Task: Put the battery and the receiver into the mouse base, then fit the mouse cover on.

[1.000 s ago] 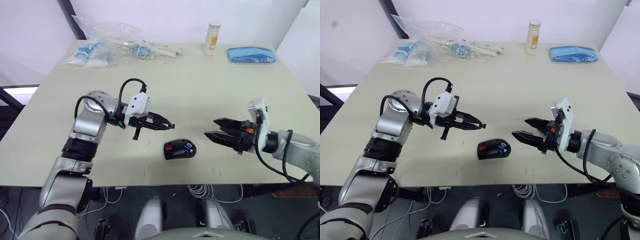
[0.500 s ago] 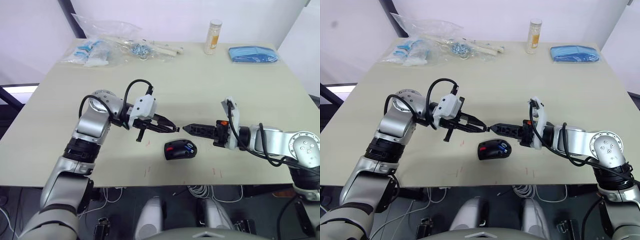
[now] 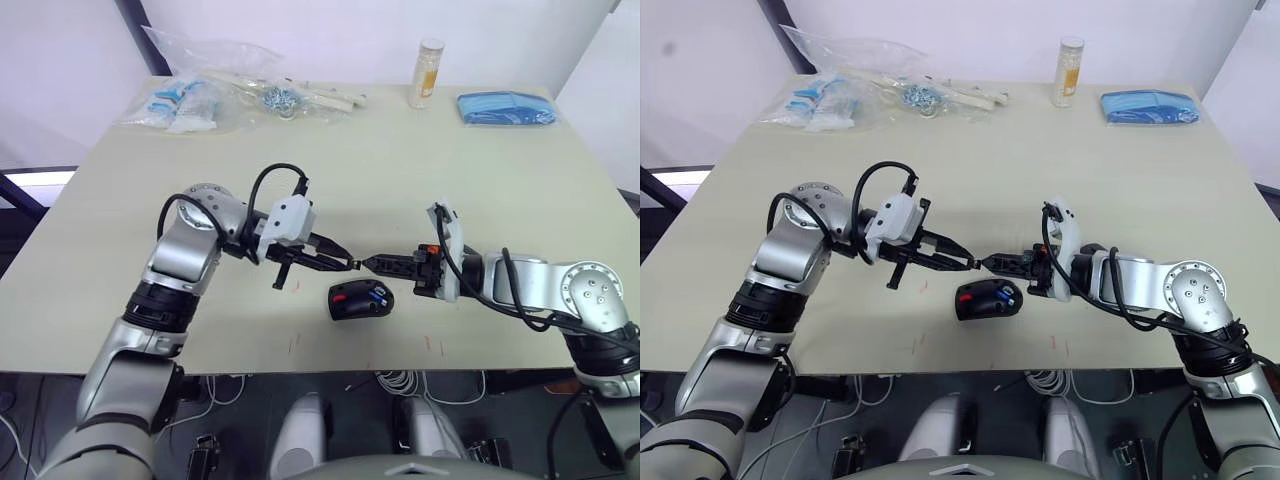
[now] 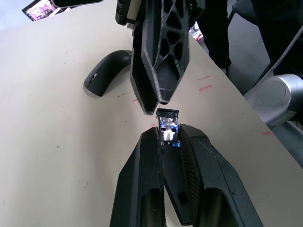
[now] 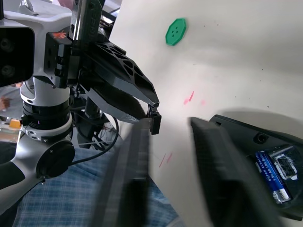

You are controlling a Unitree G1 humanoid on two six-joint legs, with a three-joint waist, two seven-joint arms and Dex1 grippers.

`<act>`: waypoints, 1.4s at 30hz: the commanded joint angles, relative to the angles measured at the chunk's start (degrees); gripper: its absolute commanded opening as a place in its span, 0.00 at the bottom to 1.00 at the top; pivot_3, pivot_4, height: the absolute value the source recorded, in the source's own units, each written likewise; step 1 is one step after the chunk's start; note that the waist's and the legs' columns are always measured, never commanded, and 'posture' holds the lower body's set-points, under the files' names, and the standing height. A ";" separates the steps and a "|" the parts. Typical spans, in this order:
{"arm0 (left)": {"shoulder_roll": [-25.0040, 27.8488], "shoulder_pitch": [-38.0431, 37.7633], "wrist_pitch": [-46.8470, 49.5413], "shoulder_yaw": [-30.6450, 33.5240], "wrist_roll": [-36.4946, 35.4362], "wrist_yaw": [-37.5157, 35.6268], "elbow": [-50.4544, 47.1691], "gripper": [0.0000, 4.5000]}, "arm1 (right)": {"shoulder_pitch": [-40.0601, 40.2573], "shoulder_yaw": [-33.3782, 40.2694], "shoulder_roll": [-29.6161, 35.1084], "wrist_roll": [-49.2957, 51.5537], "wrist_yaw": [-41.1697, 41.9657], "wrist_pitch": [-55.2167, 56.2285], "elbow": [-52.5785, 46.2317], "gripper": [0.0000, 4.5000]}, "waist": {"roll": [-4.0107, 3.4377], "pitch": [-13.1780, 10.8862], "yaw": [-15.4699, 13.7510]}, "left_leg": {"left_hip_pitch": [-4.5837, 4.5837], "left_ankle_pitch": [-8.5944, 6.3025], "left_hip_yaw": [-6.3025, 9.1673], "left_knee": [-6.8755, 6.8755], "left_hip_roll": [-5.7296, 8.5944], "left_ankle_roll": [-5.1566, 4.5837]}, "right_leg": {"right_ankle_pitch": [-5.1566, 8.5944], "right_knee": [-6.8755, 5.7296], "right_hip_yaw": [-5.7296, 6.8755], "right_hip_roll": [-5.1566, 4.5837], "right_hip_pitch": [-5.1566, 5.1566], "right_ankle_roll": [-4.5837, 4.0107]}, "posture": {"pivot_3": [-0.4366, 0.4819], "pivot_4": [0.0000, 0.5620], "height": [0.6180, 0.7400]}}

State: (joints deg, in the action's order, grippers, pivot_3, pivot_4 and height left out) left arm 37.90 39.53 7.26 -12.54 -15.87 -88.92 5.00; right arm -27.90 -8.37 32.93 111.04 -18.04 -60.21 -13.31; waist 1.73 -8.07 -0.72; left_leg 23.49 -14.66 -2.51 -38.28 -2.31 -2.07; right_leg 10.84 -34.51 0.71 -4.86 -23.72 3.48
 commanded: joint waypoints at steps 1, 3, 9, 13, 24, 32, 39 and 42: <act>0.42 0.13 0.11 0.20 -0.68 0.08 -2.26 0.01 | -1.31 0.11 -0.16 1.96 0.37 0.32 -1.05 0.18 | 0.00 0.00 0.02 | 0.01 0.00 0.00 0.00 0.00 0.00 | 0.00 0.00 0.01 0.00 0.00 0.00 | 0.48 0.27 1.00; 0.34 0.16 -0.13 0.19 -0.59 0.14 -1.89 0.01 | -1.45 -0.03 -0.27 1.96 0.32 0.31 -0.97 0.18 | 0.00 0.00 0.02 | 0.01 0.00 0.00 0.00 0.00 0.00 | 0.00 0.00 0.01 0.00 0.00 0.00 | 0.48 0.27 1.00; 0.06 0.12 -0.43 0.14 -0.62 0.40 -1.77 0.01 | -1.56 -0.42 -0.92 1.96 -0.08 0.54 -1.16 0.18 | -0.01 -0.01 0.03 | 0.02 0.00 0.03 -0.01 0.00 0.00 | 0.00 0.00 0.01 0.00 -0.01 0.00 | 0.48 0.27 1.00; -0.08 0.31 -0.60 0.09 -0.48 0.52 -1.50 0.01 | -1.71 -0.57 -1.20 1.96 -0.21 0.58 -1.16 0.18 | -0.02 -0.01 0.02 | 0.14 0.00 0.08 -0.03 0.00 0.00 | 0.00 0.00 0.05 0.00 -0.10 0.00 | 0.48 0.27 1.00; -0.32 0.32 -1.04 0.01 -0.20 0.83 -1.10 0.01 | -2.16 -0.74 -1.43 1.96 -0.79 0.58 -0.87 0.18 | -0.02 -0.01 0.02 | 0.17 0.00 0.07 -0.04 0.01 0.00 | 0.00 -0.01 0.07 0.01 -0.12 0.00 | 0.48 0.27 1.00; -0.58 0.37 -0.85 0.23 -0.36 1.16 -0.92 0.01 | -2.28 -1.03 -1.07 1.96 -0.60 0.46 -0.62 0.18 | -0.02 -0.01 0.03 | 0.17 0.00 0.07 -0.04 0.01 0.00 | 0.00 -0.01 0.07 0.01 -0.12 0.00 | 0.48 0.27 1.00; -0.57 0.23 -0.76 0.17 -0.54 1.20 -1.16 0.01 | -2.31 -1.13 -1.07 1.96 -0.61 0.80 -0.69 0.18 | -0.02 -0.01 0.02 | 0.16 0.00 0.07 -0.04 0.01 0.00 | 0.00 -0.01 0.07 0.01 -0.10 0.00 | 0.48 0.27 1.00; -0.51 0.14 -0.81 0.07 -0.49 1.09 -1.18 0.01 | -2.37 -1.11 -1.13 1.96 -0.64 0.94 -0.65 0.03 | -0.02 -0.01 0.03 | 0.15 0.00 0.07 -0.04 0.01 0.00 | 0.00 -0.01 0.07 0.01 -0.10 0.00 | 0.48 0.27 1.00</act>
State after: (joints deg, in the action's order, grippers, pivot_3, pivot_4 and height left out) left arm 37.34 39.39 6.94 -12.57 -15.72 -87.57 5.11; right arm -29.23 -10.28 31.53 111.58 -19.01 -59.82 -12.92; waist 1.71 -8.07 -0.69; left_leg 23.64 -14.66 -2.44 -38.33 -2.30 -2.07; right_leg 10.84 -34.51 0.78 -4.85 -23.82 3.48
